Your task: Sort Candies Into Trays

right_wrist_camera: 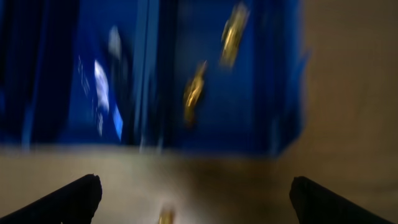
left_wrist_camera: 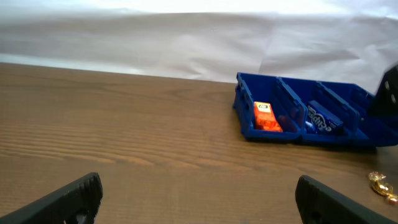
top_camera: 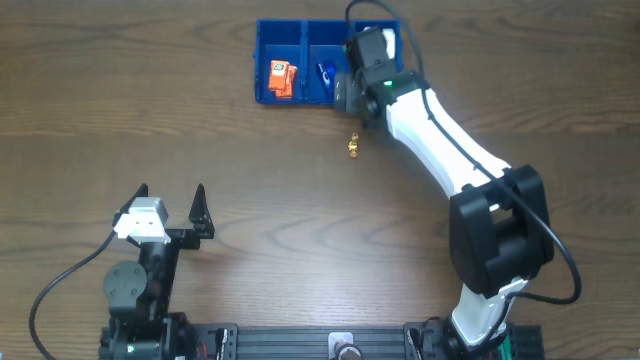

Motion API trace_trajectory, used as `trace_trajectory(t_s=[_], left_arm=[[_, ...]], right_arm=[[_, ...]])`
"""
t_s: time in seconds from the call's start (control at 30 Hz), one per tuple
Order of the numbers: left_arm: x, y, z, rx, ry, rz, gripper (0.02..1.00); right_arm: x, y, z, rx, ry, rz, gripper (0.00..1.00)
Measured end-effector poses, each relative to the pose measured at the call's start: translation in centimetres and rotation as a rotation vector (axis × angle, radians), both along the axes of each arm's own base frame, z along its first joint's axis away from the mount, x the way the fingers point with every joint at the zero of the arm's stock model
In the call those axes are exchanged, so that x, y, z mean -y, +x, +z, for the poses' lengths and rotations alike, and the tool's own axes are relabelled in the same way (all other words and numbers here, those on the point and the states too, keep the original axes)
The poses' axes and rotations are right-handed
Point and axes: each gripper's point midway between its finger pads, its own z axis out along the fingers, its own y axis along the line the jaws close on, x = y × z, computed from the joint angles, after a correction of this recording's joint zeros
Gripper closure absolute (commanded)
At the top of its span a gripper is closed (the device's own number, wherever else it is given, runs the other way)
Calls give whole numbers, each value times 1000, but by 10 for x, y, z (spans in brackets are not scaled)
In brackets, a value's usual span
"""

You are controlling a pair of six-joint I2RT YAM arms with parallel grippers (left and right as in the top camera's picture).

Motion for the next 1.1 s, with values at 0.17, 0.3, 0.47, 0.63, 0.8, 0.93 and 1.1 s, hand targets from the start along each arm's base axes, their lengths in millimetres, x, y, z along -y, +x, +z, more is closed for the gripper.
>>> trace_trajectory(t_s=[0.17, 0.3, 0.47, 0.63, 0.8, 0.93, 1.1], left_arm=[[0, 0, 0, 0, 0, 0, 20], [0, 0, 0, 0, 0, 0, 23], [0, 0, 0, 0, 0, 0, 20], [0, 0, 0, 0, 0, 0, 20], [0, 0, 0, 0, 0, 0, 20], [0, 0, 0, 0, 0, 0, 20], [0, 0, 0, 0, 0, 0, 20]], right_arm=[[-16, -50, -22, -202, 15, 24, 1], [-26, -60, -31, -225, 34, 38, 1], [-30, -58, -55, -250, 37, 36, 1], [-28, -63, -79, -302, 13, 32, 1], [-26, -67, -91, -332, 5, 20, 3], [-26, -67, -94, -335, 6, 13, 1], [-26, -67, -94, -335, 7, 12, 60]])
